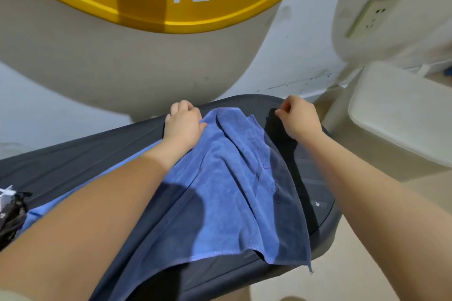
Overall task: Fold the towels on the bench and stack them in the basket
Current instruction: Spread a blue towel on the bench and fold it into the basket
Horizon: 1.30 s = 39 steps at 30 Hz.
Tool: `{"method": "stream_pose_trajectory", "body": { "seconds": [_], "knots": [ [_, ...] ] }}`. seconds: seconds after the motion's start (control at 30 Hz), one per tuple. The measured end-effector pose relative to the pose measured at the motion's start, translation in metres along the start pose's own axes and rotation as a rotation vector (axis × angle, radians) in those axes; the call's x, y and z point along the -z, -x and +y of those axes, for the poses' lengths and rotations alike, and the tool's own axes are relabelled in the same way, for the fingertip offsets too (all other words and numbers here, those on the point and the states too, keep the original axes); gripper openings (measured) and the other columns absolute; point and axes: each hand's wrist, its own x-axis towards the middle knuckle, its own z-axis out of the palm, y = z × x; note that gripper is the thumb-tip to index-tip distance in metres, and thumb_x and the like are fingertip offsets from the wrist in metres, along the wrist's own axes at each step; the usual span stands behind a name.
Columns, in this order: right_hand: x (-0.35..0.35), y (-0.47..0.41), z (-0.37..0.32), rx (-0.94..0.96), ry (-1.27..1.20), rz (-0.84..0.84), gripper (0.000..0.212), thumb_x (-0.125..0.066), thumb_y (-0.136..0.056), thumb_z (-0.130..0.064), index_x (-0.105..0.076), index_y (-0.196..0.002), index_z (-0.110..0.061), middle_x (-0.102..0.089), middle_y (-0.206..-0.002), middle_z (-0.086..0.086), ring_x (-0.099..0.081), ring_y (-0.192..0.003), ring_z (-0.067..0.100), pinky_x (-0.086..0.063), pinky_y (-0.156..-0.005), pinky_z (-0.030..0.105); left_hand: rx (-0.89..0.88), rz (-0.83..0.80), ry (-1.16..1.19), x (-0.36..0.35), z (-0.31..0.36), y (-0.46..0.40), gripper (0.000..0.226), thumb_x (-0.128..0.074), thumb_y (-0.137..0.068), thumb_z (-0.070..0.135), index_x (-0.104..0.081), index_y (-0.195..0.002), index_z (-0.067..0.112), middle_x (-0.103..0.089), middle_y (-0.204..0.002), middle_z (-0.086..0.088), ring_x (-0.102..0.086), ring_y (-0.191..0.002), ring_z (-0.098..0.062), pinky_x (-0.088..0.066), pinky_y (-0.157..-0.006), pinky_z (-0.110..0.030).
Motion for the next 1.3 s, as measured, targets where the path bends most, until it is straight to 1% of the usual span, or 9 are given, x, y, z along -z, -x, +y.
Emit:
{"method": "stream_pose_trajectory", "body": {
  "seconds": [0.17, 0.3, 0.47, 0.6, 0.7, 0.8, 1.0, 1.1, 1.3],
  "knots": [
    [-0.029, 0.010, -0.003, 0.052, 0.015, -0.155, 0.023, -0.059, -0.085, -0.033, -0.054, -0.095, -0.013, -0.057, -0.095, 0.004, -0.052, -0.085, 0.022, -0.041, -0.069, 0.032, -0.047, 0.084, -0.035, 0.003, 0.000, -0.007, 0.014, -0.052, -0.089, 0.016, -0.056, -0.099, 0.008, -0.048, -0.115, -0.011, -0.037, -0.112, -0.030, -0.030, -0.088, -0.035],
    [-0.050, 0.009, -0.024, 0.141, 0.141, -0.105, 0.022, -0.050, -0.090, -0.025, -0.049, -0.074, -0.010, -0.054, -0.088, 0.011, -0.048, -0.076, 0.027, -0.033, -0.056, 0.028, -0.092, 0.223, -0.047, -0.003, -0.011, -0.001, 0.007, -0.053, -0.084, 0.008, -0.055, -0.091, 0.006, -0.046, -0.105, -0.013, -0.042, -0.097, -0.030, -0.030, -0.074, -0.034],
    [-0.014, -0.001, -0.018, 0.052, 0.109, 0.110, 0.016, -0.049, -0.090, -0.023, -0.058, -0.095, -0.010, -0.059, -0.091, 0.013, -0.059, -0.090, 0.033, -0.040, -0.069, 0.032, -0.084, 0.219, 0.072, 0.007, 0.001, -0.007, 0.004, -0.048, -0.085, 0.005, -0.051, -0.087, 0.006, -0.042, -0.095, -0.010, -0.046, -0.072, -0.031, -0.032, -0.056, -0.034],
    [0.023, -0.016, -0.005, -0.104, -0.183, 0.164, 0.014, -0.050, -0.087, -0.014, -0.053, -0.073, -0.014, -0.063, -0.067, 0.012, -0.069, -0.076, 0.037, -0.055, -0.077, 0.044, -0.026, 0.232, 0.066, 0.016, 0.023, -0.012, 0.009, -0.050, -0.091, 0.011, -0.052, -0.097, 0.005, -0.047, -0.107, -0.016, -0.055, -0.080, -0.039, -0.039, -0.064, -0.040],
    [0.027, -0.015, -0.006, -0.053, -0.094, 0.093, 0.024, -0.044, -0.093, -0.013, -0.057, -0.112, -0.011, -0.058, -0.122, 0.021, -0.053, -0.117, 0.037, -0.042, -0.097, 0.038, -0.050, 0.207, 0.087, 0.006, 0.040, -0.011, 0.033, -0.041, -0.091, -0.001, -0.043, -0.123, 0.005, -0.040, -0.127, -0.018, -0.054, -0.094, -0.042, -0.039, -0.074, -0.046],
    [0.022, 0.010, 0.005, 0.039, 0.027, -0.002, 0.050, -0.041, -0.096, -0.012, -0.025, -0.144, -0.005, -0.026, -0.151, 0.015, -0.034, -0.133, 0.033, -0.031, -0.103, 0.037, -0.095, 0.071, 0.151, -0.015, 0.050, 0.002, 0.059, -0.046, -0.092, 0.010, -0.019, -0.144, 0.006, -0.012, -0.153, -0.015, -0.038, -0.128, -0.037, -0.032, -0.102, -0.042],
    [0.026, 0.087, 0.066, -0.010, 0.152, -0.016, 0.021, -0.056, -0.087, -0.022, -0.052, -0.104, -0.010, -0.056, -0.109, 0.012, -0.054, -0.094, 0.030, -0.043, -0.073, 0.036, -0.460, -0.071, 0.029, -0.054, 0.090, 0.071, 0.055, -0.039, -0.096, 0.031, -0.024, -0.145, 0.010, -0.009, -0.157, -0.006, -0.010, -0.145, -0.021, -0.005, -0.117, -0.032],
    [0.028, 0.120, 0.083, -0.080, 0.119, -0.127, 0.027, -0.066, -0.080, -0.035, -0.052, -0.091, -0.013, -0.062, -0.090, 0.005, -0.058, -0.086, 0.026, -0.042, -0.066, 0.031, -0.567, -0.122, -0.042, -0.070, 0.113, 0.096, 0.056, -0.034, -0.098, 0.034, -0.018, -0.146, 0.012, -0.001, -0.158, -0.002, 0.000, -0.146, -0.017, 0.002, -0.118, -0.030],
    [0.023, 0.142, 0.095, -0.074, 0.084, -0.134, 0.027, -0.066, -0.081, -0.019, -0.042, -0.089, -0.010, -0.061, -0.098, 0.015, -0.058, -0.093, 0.034, -0.035, -0.066, 0.032, -0.523, -0.189, -0.123, -0.078, 0.132, 0.105, 0.055, -0.029, -0.100, 0.027, -0.008, -0.148, 0.012, 0.003, -0.158, -0.002, 0.002, -0.146, -0.018, 0.002, -0.117, -0.030]
  ]
}}
